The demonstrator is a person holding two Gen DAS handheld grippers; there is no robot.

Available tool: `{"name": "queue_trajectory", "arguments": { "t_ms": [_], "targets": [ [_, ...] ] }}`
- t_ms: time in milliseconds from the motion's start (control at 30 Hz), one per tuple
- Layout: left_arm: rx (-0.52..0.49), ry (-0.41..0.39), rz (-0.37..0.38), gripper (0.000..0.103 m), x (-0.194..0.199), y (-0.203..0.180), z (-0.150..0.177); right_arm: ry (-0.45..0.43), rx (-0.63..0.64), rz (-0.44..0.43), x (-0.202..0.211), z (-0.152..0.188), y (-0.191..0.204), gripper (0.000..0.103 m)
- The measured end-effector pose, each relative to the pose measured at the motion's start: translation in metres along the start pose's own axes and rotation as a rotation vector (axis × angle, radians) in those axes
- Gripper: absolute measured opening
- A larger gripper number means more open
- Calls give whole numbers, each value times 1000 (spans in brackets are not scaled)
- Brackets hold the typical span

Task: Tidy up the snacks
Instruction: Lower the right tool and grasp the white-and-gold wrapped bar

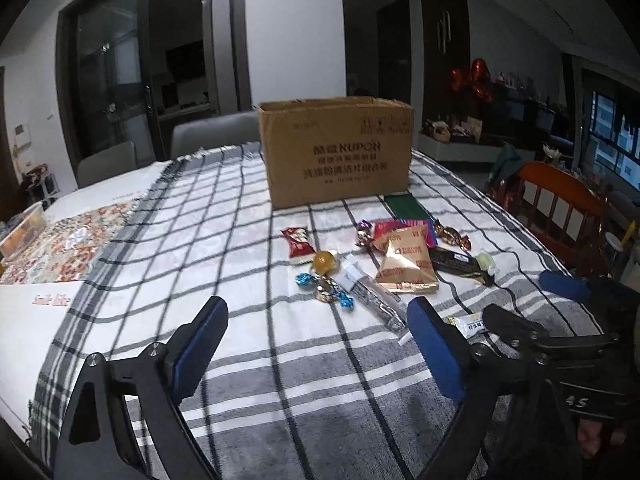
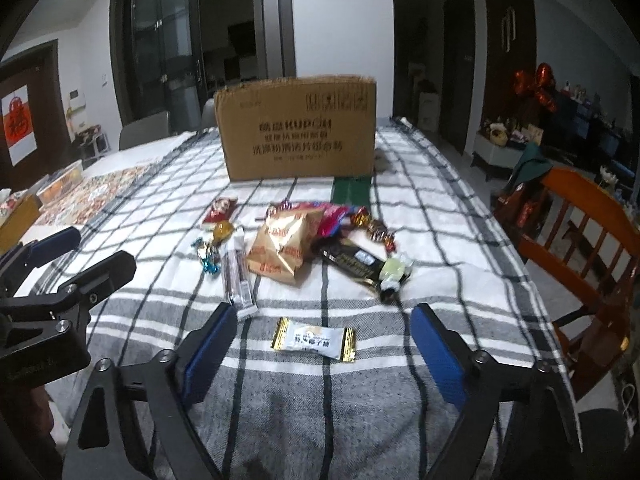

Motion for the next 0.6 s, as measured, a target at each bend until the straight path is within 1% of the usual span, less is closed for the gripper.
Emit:
{"name": "queue_trajectory", "arguments": {
  "t_ms": [200, 300, 400, 600],
  "targets": [
    [-17, 48, 47, 79, -17, -13, 10, 54, -11, -26, -16, 12, 0, 69],
    [-31, 62, 63, 79, -23, -19, 14, 72, -15, -33, -22, 16, -1, 62],
    [-40, 77, 77, 78, -28, -24, 18, 87, -28, -45, -26, 21, -2, 60],
    [-44, 98, 88, 77, -34, -28, 23, 100, -23, -66, -33, 25, 2, 59]
  ]
}}
Point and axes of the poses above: each gripper's, at about its wrist camera, not at the fingertips, and x roughly against the way its jaws point, y to its left, z to its underside, the point moved 8 cm from there along -x, roughly the way its jaws point, and after that the axes turned 11 degrees about -y, right-handed, at the moved point
